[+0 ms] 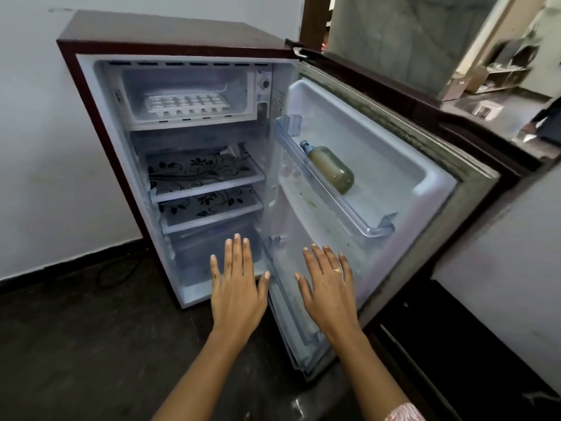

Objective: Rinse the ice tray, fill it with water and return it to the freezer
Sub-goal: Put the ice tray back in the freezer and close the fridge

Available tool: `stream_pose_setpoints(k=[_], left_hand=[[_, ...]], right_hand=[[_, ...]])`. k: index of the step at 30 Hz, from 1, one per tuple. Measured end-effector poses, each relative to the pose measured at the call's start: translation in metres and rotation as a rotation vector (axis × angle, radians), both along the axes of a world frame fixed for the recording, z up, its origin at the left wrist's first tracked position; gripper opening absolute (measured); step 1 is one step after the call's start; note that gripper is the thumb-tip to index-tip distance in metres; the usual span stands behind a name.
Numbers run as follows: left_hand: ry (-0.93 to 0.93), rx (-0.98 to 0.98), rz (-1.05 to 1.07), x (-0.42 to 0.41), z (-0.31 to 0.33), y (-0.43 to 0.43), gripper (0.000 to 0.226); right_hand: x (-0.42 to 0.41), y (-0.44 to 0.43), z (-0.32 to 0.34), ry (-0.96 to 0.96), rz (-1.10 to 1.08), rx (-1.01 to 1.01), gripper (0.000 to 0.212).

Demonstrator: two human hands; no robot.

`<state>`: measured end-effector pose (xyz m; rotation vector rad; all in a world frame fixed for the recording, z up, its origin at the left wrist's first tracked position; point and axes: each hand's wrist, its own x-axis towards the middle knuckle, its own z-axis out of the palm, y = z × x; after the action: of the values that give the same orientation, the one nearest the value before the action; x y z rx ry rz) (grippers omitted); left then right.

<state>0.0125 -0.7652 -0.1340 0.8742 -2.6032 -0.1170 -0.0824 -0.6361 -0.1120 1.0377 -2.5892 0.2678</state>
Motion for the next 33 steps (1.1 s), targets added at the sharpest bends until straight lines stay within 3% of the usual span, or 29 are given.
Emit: stream_pose_setpoints(k=[6, 14, 18, 20, 23, 28, 33], left_hand=[[0.000, 0.048, -0.097, -0.001, 0.003, 0.053, 0.069], [-0.099, 0.101, -0.307, -0.036, 0.009, 0.115, 0.066], [-0.100, 0.200, -0.401, -0.057, 0.015, 0.141, 0.068], [-0.024, 0.284, -0.446, -0.067, 0.022, 0.150, 0.074], [0.080, 0.417, -0.481, -0.080, 0.034, 0.160, 0.083], [0.231, 0.635, -0.484, -0.092, 0.034, 0.172, 0.084], [0.191, 0.611, -0.409, -0.093, 0.026, 0.172, 0.110]], right_hand=[[0.013, 0.058, 0.002, 0.019, -0.035, -0.067, 0.044], [-0.004, 0.123, 0.017, 0.075, -0.179, -0.413, 0.037], [-0.030, 0.144, 0.023, -0.078, -0.178, -0.614, 0.063], [-0.048, 0.148, 0.024, -0.212, -0.109, -0.677, 0.083], [-0.067, 0.148, 0.026, -0.346, 0.017, -0.708, 0.097], [-0.069, 0.145, 0.025, -0.458, 0.099, -0.745, 0.101], [-0.065, 0.145, 0.017, -0.422, 0.144, -0.760, 0.091]])
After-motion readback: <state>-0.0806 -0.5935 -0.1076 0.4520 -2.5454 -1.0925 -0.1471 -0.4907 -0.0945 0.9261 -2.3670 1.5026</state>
